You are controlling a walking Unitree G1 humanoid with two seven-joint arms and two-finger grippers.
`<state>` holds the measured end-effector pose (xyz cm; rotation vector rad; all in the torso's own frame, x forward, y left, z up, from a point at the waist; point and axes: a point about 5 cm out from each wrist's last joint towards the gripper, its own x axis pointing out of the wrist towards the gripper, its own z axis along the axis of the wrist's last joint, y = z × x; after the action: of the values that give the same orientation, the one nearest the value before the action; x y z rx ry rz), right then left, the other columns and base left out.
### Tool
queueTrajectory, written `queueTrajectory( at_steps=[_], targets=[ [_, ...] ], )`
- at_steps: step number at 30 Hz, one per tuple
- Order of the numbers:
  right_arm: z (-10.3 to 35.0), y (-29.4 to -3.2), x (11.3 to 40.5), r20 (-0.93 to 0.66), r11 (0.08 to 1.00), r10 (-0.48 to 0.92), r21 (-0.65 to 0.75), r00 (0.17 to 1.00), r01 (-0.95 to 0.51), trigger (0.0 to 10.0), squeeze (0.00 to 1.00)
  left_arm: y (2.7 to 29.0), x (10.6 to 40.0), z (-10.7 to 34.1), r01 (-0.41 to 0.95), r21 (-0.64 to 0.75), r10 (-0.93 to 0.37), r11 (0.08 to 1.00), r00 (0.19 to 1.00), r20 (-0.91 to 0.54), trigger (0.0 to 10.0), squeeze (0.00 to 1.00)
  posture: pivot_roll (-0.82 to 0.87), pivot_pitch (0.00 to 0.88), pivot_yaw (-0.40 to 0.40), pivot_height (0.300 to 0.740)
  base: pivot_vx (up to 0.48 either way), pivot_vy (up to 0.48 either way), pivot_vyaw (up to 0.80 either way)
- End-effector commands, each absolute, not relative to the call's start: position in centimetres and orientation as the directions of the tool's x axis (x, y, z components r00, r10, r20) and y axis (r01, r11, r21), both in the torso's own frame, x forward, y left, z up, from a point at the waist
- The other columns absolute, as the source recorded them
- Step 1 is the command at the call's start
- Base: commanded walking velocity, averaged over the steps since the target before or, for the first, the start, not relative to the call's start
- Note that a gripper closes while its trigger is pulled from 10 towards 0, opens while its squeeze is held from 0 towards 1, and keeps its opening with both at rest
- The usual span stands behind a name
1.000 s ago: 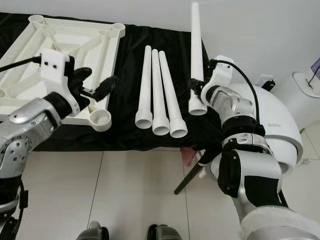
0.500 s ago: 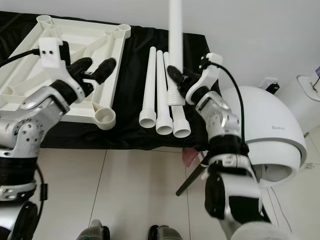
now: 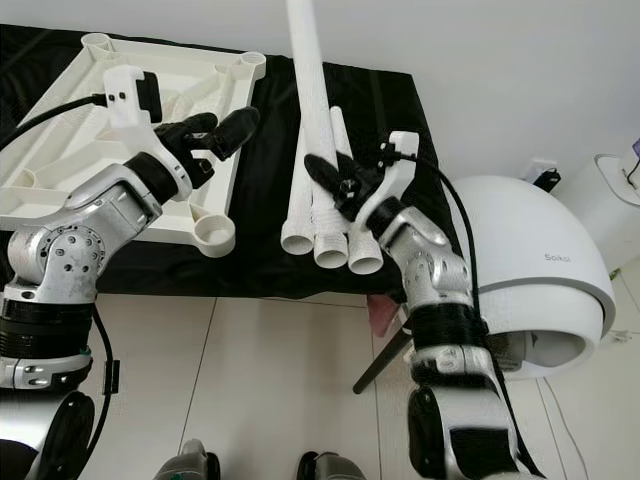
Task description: Building children table
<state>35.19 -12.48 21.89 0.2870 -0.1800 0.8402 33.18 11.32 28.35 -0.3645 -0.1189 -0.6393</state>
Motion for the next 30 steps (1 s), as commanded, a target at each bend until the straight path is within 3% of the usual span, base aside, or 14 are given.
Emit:
queueTrajectory(
  at_steps=[1, 4, 11, 14, 30],
  targets=[
    [22.6, -12.3, 34.7, 0.295, 0.598, 0.735, 0.145, 0.611, -0.788, 10.0, 0.0, 10.1, 32.4, 29.0, 0.766, -0.243, -0.718, 0.595, 0.642, 0.267, 10.0, 0.0, 0.0, 0.048, -0.061, 0.74, 0.0, 0.0, 0.0],
    [22.6, -11.9, 33.7, 0.294, 0.538, 0.788, 0.1, 0.542, -0.837, 10.0, 0.0, 9.7, 32.1, 29.5, 0.803, -0.275, -0.759, 0.529, 0.593, 0.269, 10.0, 0.0, 0.0, 0.049, -0.061, 0.74, 0.0, 0.0, 0.0],
    [22.6, -11.6, 33.2, 0.292, 0.501, 0.816, 0.07, 0.498, -0.863, 10.0, 0.0, 9.6, 32.1, 30.1, 0.821, -0.3, -0.777, 0.487, 0.563, 0.281, 10.0, 0.0, 0.01, 0.049, -0.062, 0.74, 0.0, 0.0, 0.0],
    [22.5, -11.4, 32.6, 0.287, 0.467, 0.841, 0.042, 0.458, -0.883, 10.0, 0.0, 9.6, 31.9, 31.2, 0.844, -0.334, -0.788, 0.42, 0.521, 0.327, 10.0, 0.0, 0.01, 0.048, -0.062, 0.74, 0.0, 0.0, 0.0],
    [22.3, -11.1, 31.6, 0.265, 0.418, 0.876, -0.003, 0.402, -0.909, 10.0, 0.0, 10.3, 32.0, 33.0, 0.848, -0.391, -0.781, 0.358, 0.502, 0.372, 10.0, 0.0, 0.01, 0.047, -0.059, 0.74, 0.0, 0.0, 0.0]
  ],
)
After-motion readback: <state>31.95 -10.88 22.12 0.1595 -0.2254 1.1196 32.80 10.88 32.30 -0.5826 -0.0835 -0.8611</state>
